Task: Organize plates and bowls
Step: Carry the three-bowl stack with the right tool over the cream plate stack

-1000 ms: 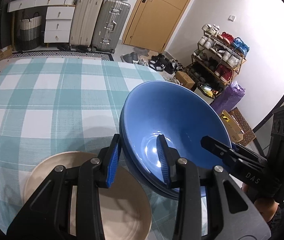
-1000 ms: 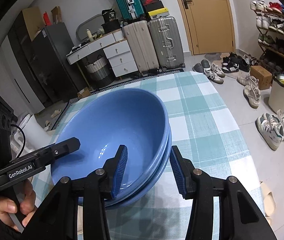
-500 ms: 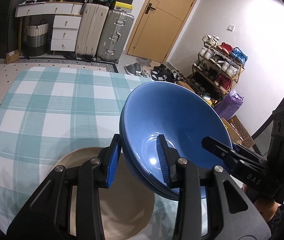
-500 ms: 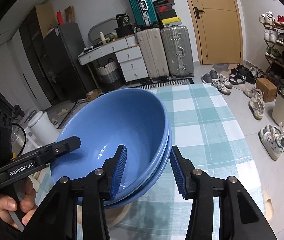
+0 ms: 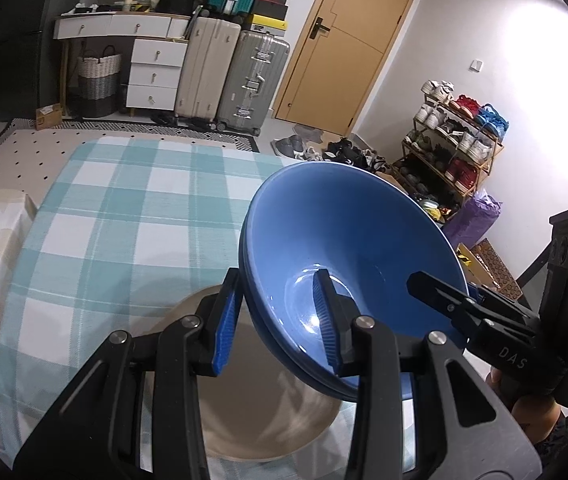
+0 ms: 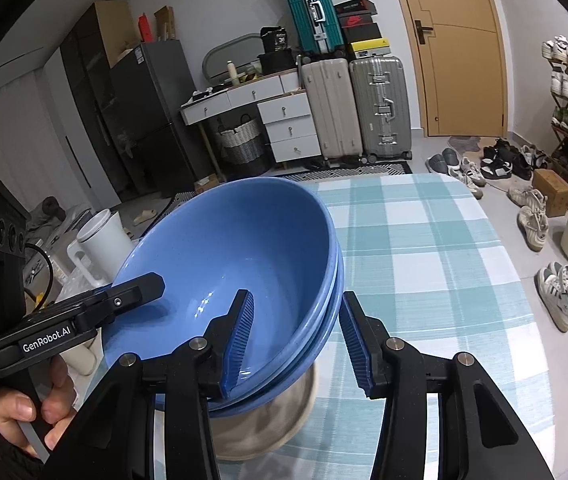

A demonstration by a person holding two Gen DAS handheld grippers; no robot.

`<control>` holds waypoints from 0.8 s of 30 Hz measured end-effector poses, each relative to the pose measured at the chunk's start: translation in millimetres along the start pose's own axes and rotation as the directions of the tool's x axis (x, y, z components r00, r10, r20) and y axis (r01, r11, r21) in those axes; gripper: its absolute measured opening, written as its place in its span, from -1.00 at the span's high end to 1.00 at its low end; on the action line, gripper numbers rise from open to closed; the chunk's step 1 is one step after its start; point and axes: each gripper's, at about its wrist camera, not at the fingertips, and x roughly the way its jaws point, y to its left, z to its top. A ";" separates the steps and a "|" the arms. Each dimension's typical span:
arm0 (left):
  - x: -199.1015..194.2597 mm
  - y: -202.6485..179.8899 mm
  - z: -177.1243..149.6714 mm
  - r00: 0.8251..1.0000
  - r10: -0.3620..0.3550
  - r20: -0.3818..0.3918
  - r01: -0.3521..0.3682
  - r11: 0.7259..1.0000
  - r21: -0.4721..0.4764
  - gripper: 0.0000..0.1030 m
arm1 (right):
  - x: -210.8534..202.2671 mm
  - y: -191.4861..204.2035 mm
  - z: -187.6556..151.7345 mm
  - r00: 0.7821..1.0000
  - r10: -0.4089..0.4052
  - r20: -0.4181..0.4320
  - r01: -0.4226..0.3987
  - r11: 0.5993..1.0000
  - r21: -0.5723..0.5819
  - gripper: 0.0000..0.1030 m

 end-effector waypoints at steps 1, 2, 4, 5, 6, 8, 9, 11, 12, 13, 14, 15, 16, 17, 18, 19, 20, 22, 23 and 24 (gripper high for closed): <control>-4.6 2.9 -2.3 1.000 0.006 0.002 -0.006 1.000 -0.003 0.36 | 2.1 2.0 -0.8 1.000 0.003 -0.002 -0.003 1.000 -0.002 0.12; -5.6 5.1 -2.9 1.000 0.010 0.002 -0.010 1.000 -0.007 0.36 | 3.9 3.9 -1.6 1.000 0.005 -0.006 -0.005 1.000 -0.004 0.12; -8.5 10.3 -6.1 1.000 0.018 -0.001 -0.018 1.000 -0.011 0.36 | 7.8 8.0 -4.2 1.000 0.012 -0.014 -0.012 1.000 -0.005 0.12; -8.4 13.2 -7.6 1.000 0.021 -0.001 -0.021 1.000 -0.016 0.36 | 9.7 9.8 -5.5 1.000 0.014 -0.016 -0.014 1.000 -0.007 0.12; -6.9 16.1 -9.1 1.000 0.024 -0.002 -0.024 1.000 -0.019 0.36 | 12.3 12.6 -7.3 1.000 0.016 -0.020 -0.016 1.000 -0.009 0.12; -6.0 23.1 -12.5 0.999 0.032 -0.006 -0.032 0.999 -0.026 0.36 | 18.3 13.7 -7.7 0.999 0.017 -0.028 -0.017 1.000 -0.014 0.12; -5.3 27.8 -14.5 0.999 0.035 -0.008 -0.035 0.999 -0.030 0.36 | 22.0 16.1 -9.1 0.999 0.016 -0.034 -0.017 1.000 -0.019 0.12; -2.6 34.8 -16.9 0.999 0.035 -0.010 -0.035 0.999 -0.036 0.36 | 27.6 19.2 -11.0 0.999 0.017 -0.042 -0.018 1.000 -0.024 0.12; -1.4 38.1 -18.2 0.999 0.035 -0.012 -0.036 0.999 -0.039 0.36 | 31.3 20.9 -12.3 0.999 0.016 -0.048 -0.017 0.999 -0.029 0.12; -1.2 41.3 -20.5 0.999 0.037 -0.016 -0.038 0.998 -0.042 0.36 | 33.5 21.7 -13.7 0.999 0.017 -0.051 -0.019 0.999 -0.030 0.12; 3.7 43.4 -20.3 0.999 0.041 -0.021 -0.042 0.998 -0.042 0.36 | 36.2 22.2 -15.0 0.998 0.019 -0.056 -0.021 0.999 -0.030 0.12; 6.4 45.7 -21.5 0.999 0.044 -0.026 -0.045 0.998 -0.042 0.36 | 39.8 22.5 -16.1 0.998 0.021 -0.062 -0.023 0.999 -0.030 0.12; 10.4 48.1 -21.9 0.998 0.047 -0.032 -0.048 0.998 -0.044 0.36 | 43.0 21.2 -16.2 0.998 0.022 -0.065 -0.024 0.999 -0.029 0.12; 15.9 50.6 -22.5 0.998 0.050 -0.038 -0.052 0.998 -0.045 0.36 | 45.5 21.1 -17.4 0.997 0.022 -0.067 -0.024 0.999 -0.029 0.12; 19.8 52.6 -23.5 0.998 0.053 -0.043 -0.055 0.997 -0.046 0.36 | 48.9 21.0 -18.5 0.997 0.021 -0.073 -0.023 0.999 -0.029 0.12; 23.0 54.3 -24.6 0.997 0.057 -0.048 -0.059 0.997 -0.047 0.36 | 51.4 21.2 -19.4 0.997 0.021 -0.077 -0.023 0.999 -0.028 0.12; 26.4 55.8 -25.5 0.997 0.061 -0.051 -0.064 0.997 -0.047 0.36 | 52.8 21.1 -21.0 0.996 0.021 -0.081 -0.023 0.999 -0.026 0.12; 32.3 58.8 -27.1 0.996 0.067 -0.057 -0.070 0.996 -0.046 0.36 | 57.7 21.2 -23.1 0.996 0.018 -0.089 -0.021 0.999 -0.025 0.12; 35.5 60.8 -27.3 0.996 0.066 -0.061 -0.069 0.996 -0.048 0.36 | 59.3 21.6 -24.3 0.996 0.017 -0.092 -0.020 0.999 -0.025 0.12; 38.5 63.1 -27.4 0.996 0.064 -0.064 -0.067 0.996 -0.050 0.36 | 61.0 21.4 -24.9 0.995 0.018 -0.095 -0.020 1.000 -0.024 0.12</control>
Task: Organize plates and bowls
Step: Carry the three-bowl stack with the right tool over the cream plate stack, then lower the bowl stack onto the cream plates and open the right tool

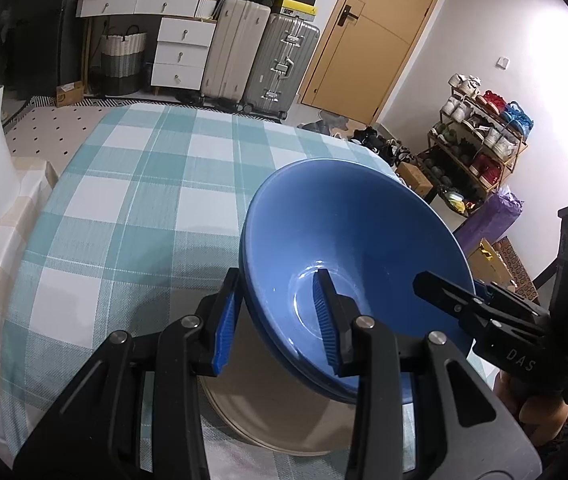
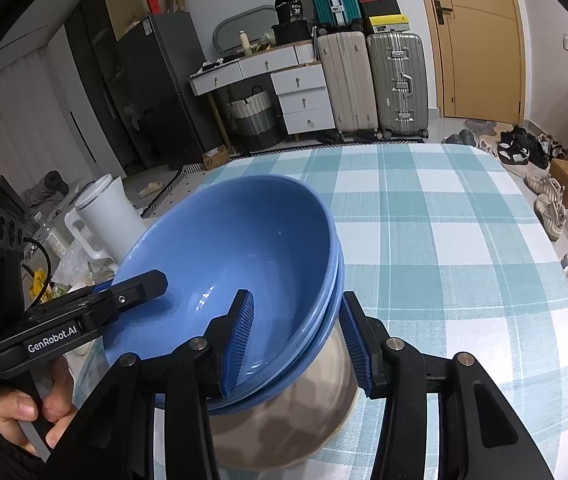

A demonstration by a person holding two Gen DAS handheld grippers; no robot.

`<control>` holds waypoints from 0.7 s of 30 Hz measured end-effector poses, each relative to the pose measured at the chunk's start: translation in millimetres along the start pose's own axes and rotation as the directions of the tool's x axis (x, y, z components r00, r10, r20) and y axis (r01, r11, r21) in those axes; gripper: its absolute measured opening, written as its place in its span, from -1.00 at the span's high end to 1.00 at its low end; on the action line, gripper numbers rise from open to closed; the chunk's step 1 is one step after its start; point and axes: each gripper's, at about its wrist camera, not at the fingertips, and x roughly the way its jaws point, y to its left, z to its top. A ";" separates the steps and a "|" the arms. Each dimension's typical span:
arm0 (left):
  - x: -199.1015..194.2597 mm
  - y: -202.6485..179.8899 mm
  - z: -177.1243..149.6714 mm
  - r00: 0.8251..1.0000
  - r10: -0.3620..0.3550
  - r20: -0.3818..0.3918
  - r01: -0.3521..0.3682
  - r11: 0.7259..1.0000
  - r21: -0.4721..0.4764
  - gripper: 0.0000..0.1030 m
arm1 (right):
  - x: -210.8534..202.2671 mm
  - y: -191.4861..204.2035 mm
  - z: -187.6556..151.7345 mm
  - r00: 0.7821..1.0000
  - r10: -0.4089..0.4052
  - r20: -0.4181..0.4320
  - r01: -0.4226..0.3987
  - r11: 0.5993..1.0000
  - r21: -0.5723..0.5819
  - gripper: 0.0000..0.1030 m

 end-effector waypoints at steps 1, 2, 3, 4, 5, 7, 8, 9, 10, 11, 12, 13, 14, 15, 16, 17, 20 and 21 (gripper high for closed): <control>2.5 1.7 -0.2 1.000 -0.001 -0.003 0.001 1.000 -0.003 0.36 | 2.3 -0.3 0.0 1.000 0.001 -0.005 -0.001 1.000 0.001 0.12; 5.3 3.3 -0.3 1.000 -0.001 -0.006 0.001 1.000 -0.004 0.36 | 4.0 -0.1 -0.5 1.000 0.001 -0.007 -0.001 1.000 0.001 0.12; 8.0 5.0 -0.3 1.000 0.000 -0.008 0.000 1.000 -0.003 0.36 | 5.5 0.3 -0.7 1.000 -0.001 -0.010 0.001 1.000 -0.001 0.12; 10.6 6.3 -0.5 1.000 0.002 -0.010 -0.002 1.000 -0.002 0.36 | 7.4 0.3 -0.8 1.000 -0.003 -0.013 0.003 1.000 -0.003 0.12; 13.8 7.5 -0.5 1.000 0.004 -0.013 -0.004 1.000 -0.003 0.36 | 10.1 0.8 -0.4 1.000 -0.006 -0.015 0.006 1.000 -0.005 0.12; 19.6 9.4 -0.7 1.000 0.007 -0.020 -0.007 1.000 -0.005 0.36 | 13.7 1.0 -1.1 1.000 -0.013 -0.018 0.013 1.000 -0.012 0.12; 23.0 10.9 -1.1 1.000 0.009 -0.024 -0.009 1.000 -0.005 0.36 | 15.1 0.9 -1.5 1.000 -0.016 -0.018 0.016 1.000 -0.014 0.12; 25.7 12.3 -1.7 1.000 0.010 -0.027 -0.010 1.000 -0.005 0.36 | 16.4 0.7 -1.7 1.000 -0.018 -0.018 0.018 1.000 -0.015 0.12; 29.4 13.4 -2.0 0.999 0.011 -0.031 -0.011 1.000 -0.007 0.36 | 18.5 0.5 -1.5 1.000 -0.020 -0.021 0.020 1.000 -0.016 0.12; 30.7 14.0 -2.3 0.999 0.013 -0.029 -0.013 1.000 -0.006 0.36 | 18.5 0.5 -1.7 1.000 -0.019 -0.018 0.018 1.000 -0.015 0.12; 32.7 14.8 -2.1 0.999 0.016 -0.030 -0.016 1.000 -0.004 0.36 | 18.8 0.9 -1.1 1.000 -0.019 -0.013 0.019 1.000 -0.020 0.12; 34.6 15.5 -1.7 0.999 0.017 -0.031 -0.018 1.000 -0.003 0.36 | 18.5 1.4 -1.1 1.000 -0.022 -0.010 0.022 0.999 -0.025 0.12; 36.4 16.6 -1.3 0.999 0.018 -0.032 -0.018 1.000 -0.003 0.36 | 18.5 1.8 -0.9 1.000 -0.025 -0.006 0.025 0.999 -0.032 0.12; 36.3 16.5 -1.5 0.999 0.019 -0.031 -0.019 1.000 -0.004 0.36 | 17.8 1.7 -1.0 1.000 -0.026 -0.003 0.026 0.999 -0.035 0.12; 38.5 17.0 -1.1 0.999 0.021 -0.032 -0.021 1.000 -0.002 0.36 | 18.4 1.9 -0.6 1.000 -0.027 -0.001 0.027 0.999 -0.039 0.12; 40.7 17.2 -0.6 0.999 0.023 -0.031 -0.023 1.000 0.000 0.36 | 19.0 2.6 -0.5 0.999 -0.032 -0.001 0.032 0.998 -0.045 0.12; 44.5 17.5 0.3 0.999 0.033 -0.028 -0.033 0.999 0.008 0.36 | 19.8 5.1 -1.2 0.999 -0.046 0.003 0.046 0.997 -0.063 0.12; 44.4 17.9 0.2 0.999 0.033 -0.028 -0.033 0.999 0.010 0.36 | 20.3 5.3 -1.5 0.999 -0.048 0.003 0.048 0.997 -0.066 0.12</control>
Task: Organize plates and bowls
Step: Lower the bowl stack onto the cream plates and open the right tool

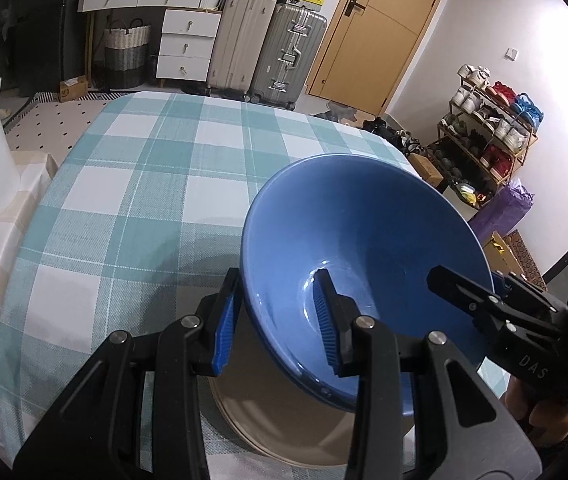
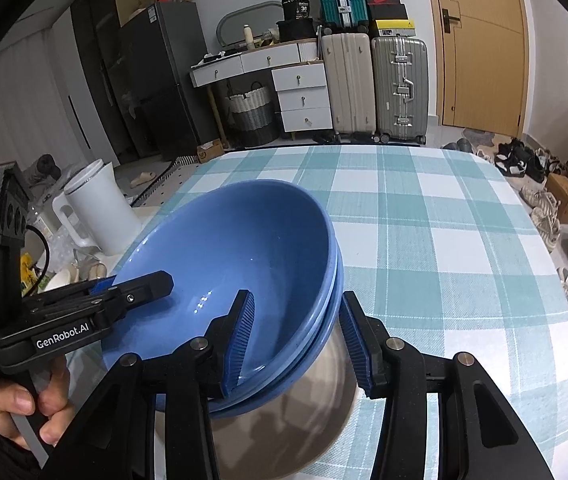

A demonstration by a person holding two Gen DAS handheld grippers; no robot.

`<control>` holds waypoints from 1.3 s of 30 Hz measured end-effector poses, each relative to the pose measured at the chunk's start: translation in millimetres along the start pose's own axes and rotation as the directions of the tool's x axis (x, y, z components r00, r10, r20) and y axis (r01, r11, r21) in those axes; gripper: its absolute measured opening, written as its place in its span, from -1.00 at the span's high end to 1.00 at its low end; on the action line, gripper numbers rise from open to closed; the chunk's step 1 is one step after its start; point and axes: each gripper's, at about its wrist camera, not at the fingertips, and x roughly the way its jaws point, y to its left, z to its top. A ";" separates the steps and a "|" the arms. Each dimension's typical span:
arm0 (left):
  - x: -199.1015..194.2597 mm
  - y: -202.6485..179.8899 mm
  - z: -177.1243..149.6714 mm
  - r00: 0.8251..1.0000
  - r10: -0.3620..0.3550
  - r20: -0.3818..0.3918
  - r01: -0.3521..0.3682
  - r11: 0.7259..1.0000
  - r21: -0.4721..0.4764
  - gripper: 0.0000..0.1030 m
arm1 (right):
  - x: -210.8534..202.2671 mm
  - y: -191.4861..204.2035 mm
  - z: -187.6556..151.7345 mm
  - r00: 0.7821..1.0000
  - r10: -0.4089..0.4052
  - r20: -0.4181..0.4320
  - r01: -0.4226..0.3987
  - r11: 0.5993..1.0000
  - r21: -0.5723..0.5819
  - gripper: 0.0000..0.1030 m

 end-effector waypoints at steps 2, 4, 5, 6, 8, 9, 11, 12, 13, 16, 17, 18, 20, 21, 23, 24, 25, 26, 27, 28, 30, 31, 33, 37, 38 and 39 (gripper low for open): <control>0.0 -0.2 -0.1 1.000 -0.002 0.000 0.002 1.000 0.000 0.36 | 0.9 -1.0 -0.6 1.000 0.004 -0.001 -0.004 1.000 0.005 0.12; 1.4 -0.3 0.9 1.000 -0.002 -0.001 0.002 1.000 0.004 0.36 | 1.4 0.1 -0.8 1.000 0.005 -0.001 -0.005 1.000 0.006 0.12; 2.0 -0.7 1.4 1.000 -0.002 0.000 0.002 1.000 0.008 0.36 | 1.1 0.0 -1.3 1.000 0.006 -0.001 -0.006 1.000 0.006 0.12; 1.3 -0.6 0.9 1.000 -0.001 0.001 0.001 1.000 0.012 0.36 | 0.9 -0.1 -1.2 1.000 0.005 -0.001 -0.005 1.000 0.005 0.12; 0.7 -1.7 0.7 1.000 0.003 0.004 -0.003 1.000 0.023 0.36 | 1.0 -0.2 -1.1 1.000 0.007 -0.001 -0.007 1.000 0.006 0.12; 0.1 -2.0 0.7 1.000 0.006 0.008 -0.007 1.000 0.027 0.36 | 1.6 -0.3 -1.3 1.000 0.008 -0.001 -0.008 1.000 0.006 0.12; -1.2 -4.1 0.5 1.000 0.022 0.015 -0.023 0.999 0.046 0.35 | 0.9 -1.0 -1.6 1.000 0.006 -0.002 -0.006 1.000 0.006 0.12; -2.4 -5.5 0.1 0.999 0.028 0.017 -0.028 0.998 0.054 0.32 | 0.8 -1.4 -1.9 1.000 0.006 -0.003 -0.006 1.000 0.005 0.12; -3.1 -6.4 -0.6 0.999 0.033 0.018 -0.034 0.997 0.064 0.31 | 1.3 -1.8 -2.2 1.000 0.005 -0.005 -0.005 1.000 0.005 0.12; -6.0 -7.6 -3.7 0.998 0.052 0.022 -0.053 0.995 0.083 0.18 | 1.3 -3.9 -3.3 1.000 0.008 -0.011 -0.008 1.000 0.005 0.11; -7.0 -8.0 -4.3 0.998 0.060 0.027 -0.062 0.994 0.092 0.15 | 0.8 -4.9 -4.1 1.000 0.010 -0.014 -0.010 1.000 0.004 0.10; -8.6 -8.6 -5.2 0.997 0.065 0.032 -0.068 0.993 0.099 0.08 | -0.2 -4.9 -5.2 1.000 0.010 -0.014 -0.010 1.000 0.001 0.09; -12.0 -9.5 -6.7 0.996 0.074 0.041 -0.078 0.990 0.114 -0.03 | -2.5 -5.7 -7.0 1.000 0.005 -0.013 -0.005 1.000 -0.004 0.07; -13.8 -9.9 -7.9 0.996 0.076 0.044 -0.080 0.990 0.120 -0.10 | -4.3 -6.9 -7.9 1.000 0.004 -0.010 -0.004 1.000 -0.002 0.04; -18.5 -10.6 -9.7 0.996 0.073 0.054 -0.079 0.988 0.135 -0.16 | -8.1 -9.5 -8.5 1.000 0.007 -0.004 -0.007 1.000 0.002 -0.07; -21.7 -11.4 -11.2 0.996 0.072 0.061 -0.080 0.987 0.140 -0.20 | -10.6 -11.3 -8.7 1.000 0.007 0.003 -0.007 1.000 0.004 -0.23; -25.1 -11.9 -12.2 0.995 0.070 0.070 -0.080 0.986 0.146 -0.28 | -13.6 -13.2 -8.6 1.000 0.012 0.015 -0.012 1.000 0.006 -0.33; -29.1 -12.9 -13.5 0.995 0.067 0.080 -0.079 0.985 0.156 -0.33 | -17.5 -15.4 -8.6 0.999 0.025 0.029 -0.026 1.000 0.012 -0.48; -33.7 -14.2 -14.9 0.994 0.062 0.091 -0.077 0.983 0.168 -0.44 | -20.9 -17.1 -8.5 0.999 0.035 0.035 -0.036 0.999 0.015 -0.56; -38.0 -15.8 -16.6 0.993 0.061 0.103 -0.079 0.981 0.177 -0.55 | -23.9 -18.7 -8.8 0.998 0.045 0.040 -0.045 0.999 0.012 -0.58; -48.0 -18.0 -20.1 0.990 0.066 0.129 -0.090 0.976 0.197 -0.57 | -29.6 -20.9 -10.6 0.997 0.053 0.052 -0.053 0.999 -0.003 -0.71; -52.4 -18.7 -21.9 0.989 0.063 0.135 -0.090 0.974 0.207 -0.60 | -33.1 -22.3 -12.4 0.997 0.054 0.064 -0.053 0.999 -0.013 -0.74; -62.1 -19.6 -26.7 0.986 0.054 0.155 -0.087 0.972 0.217 -0.66 | -41.6 -25.1 -17.3 0.993 0.058 0.098 -0.055 0.998 -0.034 -0.88; -79.9 -17.4 -38.1 0.978 0.049 0.203 -0.096 0.970 0.225 -0.99 | -56.0 -32.6 -27.3 0.986 0.069 0.149 -0.061 0.996 -0.061 -0.97; -84.5 -16.5 -41.5 0.974 0.050 0.220 -0.100 0.969 0.225 -0.99 | -60.4 -35.5 -31.2 0.983 0.077 0.166 -0.066 0.995 -0.070 -0.99; -88.3 -15.8 -44.7 0.972 0.050 0.230 -0.103 0.969 0.225 -0.99 | -62.8 -37.1 -33.2 0.982 0.079 0.171 -0.068 0.995 -0.073 -0.99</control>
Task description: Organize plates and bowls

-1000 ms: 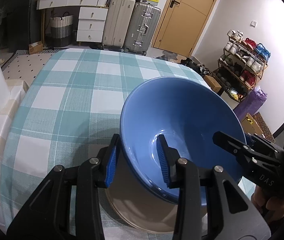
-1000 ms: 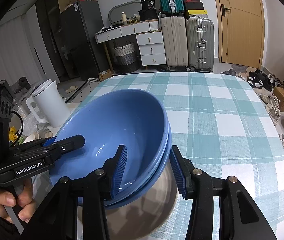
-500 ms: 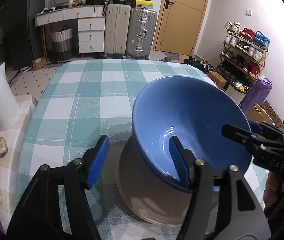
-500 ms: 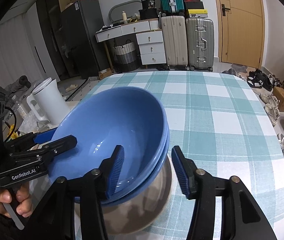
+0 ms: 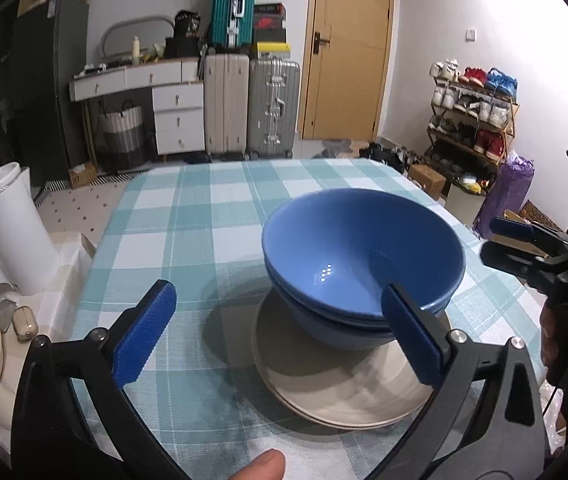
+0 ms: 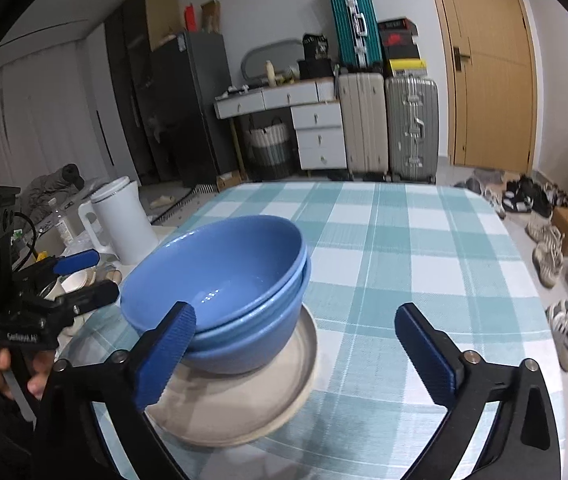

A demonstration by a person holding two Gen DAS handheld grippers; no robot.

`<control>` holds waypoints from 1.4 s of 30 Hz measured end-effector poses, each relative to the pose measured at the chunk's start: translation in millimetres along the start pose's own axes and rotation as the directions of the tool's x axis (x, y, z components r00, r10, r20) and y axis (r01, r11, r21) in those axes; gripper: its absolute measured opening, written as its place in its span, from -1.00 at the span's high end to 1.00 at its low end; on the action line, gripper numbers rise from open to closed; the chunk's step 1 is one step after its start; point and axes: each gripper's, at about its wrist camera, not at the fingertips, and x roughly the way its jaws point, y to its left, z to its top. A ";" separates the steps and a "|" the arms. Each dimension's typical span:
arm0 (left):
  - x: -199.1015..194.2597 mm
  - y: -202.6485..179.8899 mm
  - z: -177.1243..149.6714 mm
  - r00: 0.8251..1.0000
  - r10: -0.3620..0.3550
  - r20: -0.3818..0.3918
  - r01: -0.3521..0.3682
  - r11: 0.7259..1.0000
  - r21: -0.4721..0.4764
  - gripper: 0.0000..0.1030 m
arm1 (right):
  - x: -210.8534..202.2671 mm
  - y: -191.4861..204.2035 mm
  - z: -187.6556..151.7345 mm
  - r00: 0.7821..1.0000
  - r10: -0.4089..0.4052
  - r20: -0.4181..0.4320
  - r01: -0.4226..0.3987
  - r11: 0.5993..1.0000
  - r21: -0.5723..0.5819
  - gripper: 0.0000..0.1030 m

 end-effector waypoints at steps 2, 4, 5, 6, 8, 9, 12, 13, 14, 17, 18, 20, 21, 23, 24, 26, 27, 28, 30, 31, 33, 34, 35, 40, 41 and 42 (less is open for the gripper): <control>-10.1 1.9 -5.9 1.000 0.006 0.026 -0.006 1.000 -0.001 -0.99 | -6.4 -4.0 -6.2 1.000 0.009 0.013 -0.009 1.000 -0.009 -0.99; -20.0 5.3 -12.4 0.998 0.006 0.062 -0.006 1.000 -0.005 -0.99 | -12.2 -7.0 -12.4 0.999 0.014 0.031 -0.013 1.000 -0.019 -0.99; -24.8 7.3 -15.5 0.997 0.007 0.076 -0.006 1.000 -0.008 -0.99 | -13.4 -7.9 -15.3 0.999 0.020 0.034 -0.019 1.000 -0.024 -0.99; -28.2 9.4 -18.3 0.996 0.006 0.086 -0.005 1.000 -0.010 -0.99 | -14.3 -8.8 -19.4 0.999 0.027 0.034 -0.026 0.999 -0.031 -0.99; -35.3 13.9 -24.7 0.994 0.002 0.105 0.000 1.000 -0.014 -0.99 | -14.1 -8.2 -24.9 0.999 0.035 0.036 -0.033 0.999 -0.043 -0.99; -37.1 15.8 -27.6 0.994 -0.004 0.107 0.005 1.000 -0.013 -0.99 | -13.7 -7.7 -28.9 0.999 0.037 0.037 -0.035 0.998 -0.054 -0.99; -40.3 18.6 -37.4 0.994 -0.010 0.113 0.011 1.000 -0.006 -0.99 | -12.0 -5.2 -36.7 0.998 0.044 0.044 -0.040 0.996 -0.074 -0.99; -39.7 19.3 -40.5 0.993 -0.010 0.113 0.010 1.000 -0.002 -0.99 | -11.4 -4.4 -39.4 0.998 0.049 0.047 -0.045 0.996 -0.080 -0.99; -38.4 19.7 -43.9 0.994 -0.008 0.112 0.008 1.000 0.000 -0.99 | -10.5 -3.5 -42.5 0.997 0.054 0.050 -0.050 0.995 -0.087 -0.99; -36.5 21.1 -52.4 0.993 -0.024 0.119 0.024 1.000 0.007 -0.99 | -9.5 -1.6 -49.2 0.995 0.073 0.065 -0.067 0.993 -0.099 -0.99; -36.6 21.8 -55.6 0.992 -0.027 0.126 0.027 1.000 0.008 -0.99 | -9.3 -1.0 -51.1 0.994 0.081 0.068 -0.073 0.992 -0.104 -0.99; -34.6 22.4 -60.0 0.991 -0.043 0.129 0.042 0.999 0.008 -0.99 | -9.1 0.4 -53.5 0.993 0.093 0.076 -0.084 0.990 -0.112 -0.99; -33.4 23.6 -62.5 0.990 -0.050 0.130 0.050 0.999 0.004 -0.99 | -9.2 1.3 -54.4 0.992 0.098 0.082 -0.088 0.989 -0.118 -0.99; -26.6 25.5 -65.1 0.990 -0.061 0.126 0.061 0.998 0.003 -0.99 | -11.3 2.7 -56.8 0.989 0.105 0.102 -0.092 0.988 -0.128 -0.99; -23.9 26.3 -65.6 0.990 -0.062 0.126 0.062 0.998 0.001 -0.99 | -12.5 3.2 -57.6 0.988 0.111 0.111 -0.096 0.987 -0.132 -0.99; -20.3 27.2 -68.8 0.990 -0.067 0.127 0.068 0.998 -0.002 -0.99 | -12.7 3.8 -58.8 0.984 0.129 0.119 -0.113 0.984 -0.137 -0.99; -17.5 27.3 -69.4 0.989 -0.071 0.126 0.072 0.997 -0.003 -0.99 | -12.3 3.9 -59.7 0.983 0.137 0.119 -0.120 0.983 -0.138 -0.99; -15.5 27.5 -70.9 0.989 -0.072 0.128 0.073 0.997 -0.002 -0.99 | -12.4 4.4 -61.0 0.983 0.141 0.118 -0.124 0.982 -0.140 -0.99; -11.3 27.3 -72.8 0.988 -0.076 0.134 0.077 0.997 0.002 -0.99 | -11.0 5.7 -64.0 0.981 0.152 0.116 -0.134 0.980 -0.150 -0.99; -9.6 27.0 -74.0 0.988 -0.080 0.135 0.080 0.997 0.003 -0.99 | -11.2 6.0 -65.0 0.981 0.157 0.116 -0.139 0.979 -0.152 -0.99; -9.1 26.5 -75.9 0.987 -0.081 0.137 0.082 0.997 0.003 -0.99 | -9.8 6.8 -66.8 0.980 0.164 0.114 -0.145 0.977 -0.155 -0.99; -9.1 26.2 -75.8 0.986 -0.084 0.145 0.084 0.996 0.002 -0.99 | -9.3 7.2 -67.7 0.980 0.165 0.114 -0.146 0.977 -0.154 -0.99; -7.4 26.1 -76.2 0.985 -0.086 0.152 0.087 0.996 0.002 -0.99 | -8.5 7.2 -68.5 0.979 0.167 0.113 -0.149 0.977 -0.151 -0.99; -1.4 24.4 -79.5 0.982 -0.088 0.168 0.087 0.996 0.008 -0.99 | -7.2 7.0 -71.7 0.979 0.166 0.122 -0.147 0.978 -0.149 -0.99; 0.6 24.3 -80.2 0.982 -0.086 0.170 0.086 0.996 0.008 -0.99 | -7.8 6.8 -71.9 0.978 0.167 0.126 -0.148 0.978 -0.149 -0.99; 1.1 24.4 -80.6 0.981 -0.087 0.173 0.087 0.996 0.008 -0.99 | -8.5 6.4 -72.2 0.977 0.169 0.133 -0.149 0.978 -0.149 -0.99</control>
